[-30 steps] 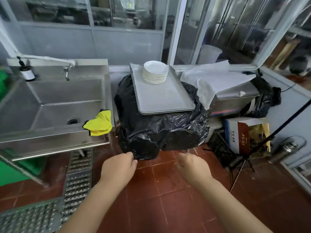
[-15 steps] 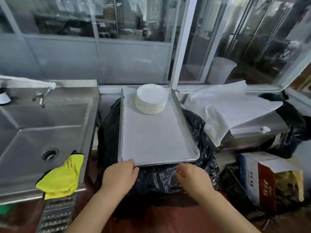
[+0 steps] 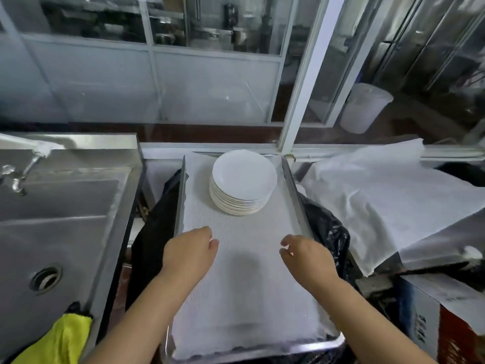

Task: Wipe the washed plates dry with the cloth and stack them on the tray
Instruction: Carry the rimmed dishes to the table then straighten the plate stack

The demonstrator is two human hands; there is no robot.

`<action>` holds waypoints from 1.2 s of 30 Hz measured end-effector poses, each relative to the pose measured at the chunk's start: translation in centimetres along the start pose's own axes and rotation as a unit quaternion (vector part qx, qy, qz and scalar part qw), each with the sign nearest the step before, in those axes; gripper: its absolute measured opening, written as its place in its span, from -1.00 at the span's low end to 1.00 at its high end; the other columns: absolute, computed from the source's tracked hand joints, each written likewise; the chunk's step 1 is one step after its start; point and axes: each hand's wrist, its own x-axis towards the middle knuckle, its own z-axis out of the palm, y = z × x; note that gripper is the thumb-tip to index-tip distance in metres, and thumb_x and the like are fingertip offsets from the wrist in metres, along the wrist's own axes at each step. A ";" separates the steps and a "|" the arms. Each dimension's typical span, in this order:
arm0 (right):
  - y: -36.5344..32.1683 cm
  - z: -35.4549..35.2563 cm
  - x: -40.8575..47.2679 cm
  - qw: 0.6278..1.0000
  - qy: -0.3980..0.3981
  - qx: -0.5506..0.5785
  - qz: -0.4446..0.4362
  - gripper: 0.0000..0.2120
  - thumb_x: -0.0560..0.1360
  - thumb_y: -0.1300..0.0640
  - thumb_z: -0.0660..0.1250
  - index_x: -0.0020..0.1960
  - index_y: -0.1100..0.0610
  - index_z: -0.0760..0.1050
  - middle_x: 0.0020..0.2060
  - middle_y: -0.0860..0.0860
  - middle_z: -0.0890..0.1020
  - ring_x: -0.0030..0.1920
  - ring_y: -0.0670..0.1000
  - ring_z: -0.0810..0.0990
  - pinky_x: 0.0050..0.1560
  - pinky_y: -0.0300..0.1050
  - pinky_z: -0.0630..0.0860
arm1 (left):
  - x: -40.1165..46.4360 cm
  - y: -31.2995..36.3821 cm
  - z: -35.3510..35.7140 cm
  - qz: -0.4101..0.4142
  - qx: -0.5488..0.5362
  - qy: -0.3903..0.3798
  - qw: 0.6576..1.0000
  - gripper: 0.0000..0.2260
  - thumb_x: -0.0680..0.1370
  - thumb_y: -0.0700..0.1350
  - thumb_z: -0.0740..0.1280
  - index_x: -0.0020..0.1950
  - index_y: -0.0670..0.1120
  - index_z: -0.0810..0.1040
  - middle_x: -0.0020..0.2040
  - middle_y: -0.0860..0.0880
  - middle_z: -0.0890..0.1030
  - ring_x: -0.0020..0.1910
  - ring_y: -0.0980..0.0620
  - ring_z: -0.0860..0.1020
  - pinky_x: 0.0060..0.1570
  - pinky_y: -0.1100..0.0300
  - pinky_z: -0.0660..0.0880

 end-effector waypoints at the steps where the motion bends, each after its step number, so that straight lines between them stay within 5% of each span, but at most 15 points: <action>1: -0.1 0.0 1.7 1.000 0.007 0.000 0.008 -0.72 0.58 0.00 0.16 0.25 -0.03 0.47 0.10 -0.11 0.60 0.03 -0.02 0.58 -0.09 -0.17 0.47 | 2.0 -0.3 0.1 -0.003 -0.006 0.001 1.000 -0.76 0.61 0.04 0.11 -0.05 -0.04 0.51 -0.29 0.09 0.50 -0.36 0.14 0.46 -0.47 0.24 0.23; 4: -0.6 0.0 6.5 0.999 0.028 0.001 0.028 -0.71 0.58 -0.03 0.18 0.27 -0.04 0.46 0.10 -0.10 0.59 0.01 0.00 0.59 -0.11 -0.16 0.48 | 7.8 -1.0 0.4 -0.019 -0.023 0.005 1.000 -0.78 0.61 0.04 0.12 -0.03 -0.05 0.48 -0.16 0.05 0.57 -0.30 0.07 0.47 -0.41 0.20 0.30; 8: -1.3 0.5 12.8 0.996 0.063 0.024 0.066 -0.69 0.57 -0.04 0.21 0.29 0.00 0.43 0.12 -0.06 0.58 -0.03 0.03 0.61 -0.14 -0.11 0.50 | 14.6 -1.9 1.4 -0.050 -0.063 0.029 0.996 -0.74 0.58 0.05 0.13 -0.25 -0.04 0.24 -0.25 0.02 0.41 -0.36 0.02 0.39 -0.46 0.17 0.17; 14: -1.1 2.5 19.9 0.978 0.067 0.137 0.141 -0.62 0.58 -0.01 0.22 0.32 0.15 0.39 0.21 0.06 0.50 0.12 0.10 0.54 -0.06 -0.14 0.36 | 21.3 -2.9 3.8 -0.095 -0.100 -0.002 0.990 -0.66 0.58 0.18 0.12 -0.08 -0.10 0.42 -0.04 -0.06 0.49 -0.20 -0.03 0.43 -0.33 0.12 0.32; 17: -1.2 3.2 22.3 0.950 0.065 0.235 0.194 -0.74 0.57 -0.01 0.19 0.06 0.18 0.48 -0.02 0.08 0.54 -0.03 0.13 0.52 -0.14 -0.12 0.34 | 23.0 -3.2 4.9 -0.109 -0.132 -0.018 0.985 -0.58 0.56 0.21 0.11 0.01 -0.12 0.51 0.01 -0.07 0.50 -0.08 -0.07 0.50 -0.17 0.07 0.46; 19: -1.3 3.6 23.5 0.935 0.070 0.271 0.216 -0.70 0.54 0.00 0.18 -0.27 0.17 0.35 -0.33 0.02 0.46 -0.30 0.07 0.42 -0.34 -0.09 0.25 | 23.7 -3.2 5.3 -0.110 -0.149 -0.020 0.983 -0.59 0.55 0.20 0.11 -0.03 -0.11 0.52 -0.03 -0.06 0.50 -0.07 -0.09 0.50 -0.16 0.07 0.46; 21: -1.4 3.8 24.3 0.931 0.071 0.276 0.228 -0.63 0.53 -0.02 0.19 -0.37 0.13 0.25 -0.43 -0.01 0.38 -0.41 -0.01 0.34 -0.41 -0.10 0.19 | 24.2 -3.2 5.5 -0.108 -0.166 -0.023 0.980 -0.61 0.54 0.20 0.11 -0.14 -0.09 0.50 -0.11 -0.03 0.49 -0.11 -0.08 0.50 -0.23 0.09 0.40; 26: -1.2 4.5 25.2 0.923 0.067 0.283 0.250 -0.60 0.53 -0.06 0.21 -0.40 0.10 0.29 -0.44 -0.02 0.42 -0.40 -0.06 0.36 -0.40 -0.12 0.21 | 24.6 -3.1 5.8 -0.119 -0.196 -0.005 0.973 -0.58 0.51 0.25 0.12 -0.29 -0.07 0.44 -0.23 -0.01 0.49 -0.31 0.03 0.46 -0.41 0.15 0.26; 31: -1.1 4.9 25.7 0.901 0.062 0.327 0.278 -0.60 0.52 -0.06 0.24 -0.41 0.11 0.27 -0.45 -0.03 0.39 -0.40 -0.01 0.33 -0.35 -0.13 0.23 | 24.9 -2.5 5.6 -0.155 -0.244 -0.004 0.957 -0.55 0.47 0.29 0.22 -0.18 -0.11 0.51 -0.22 0.00 0.55 -0.25 -0.01 0.50 -0.32 0.14 0.37; 36: -1.1 5.4 25.8 0.883 0.066 0.361 0.293 -0.63 0.50 -0.07 0.27 -0.38 0.05 0.25 -0.41 -0.07 0.36 -0.37 -0.01 0.33 -0.35 -0.14 0.24 | 25.3 -2.2 5.2 -0.198 -0.267 -0.016 0.943 -0.56 0.42 0.33 0.27 -0.28 -0.05 0.48 -0.35 0.06 0.53 -0.38 0.15 0.43 -0.43 0.24 0.32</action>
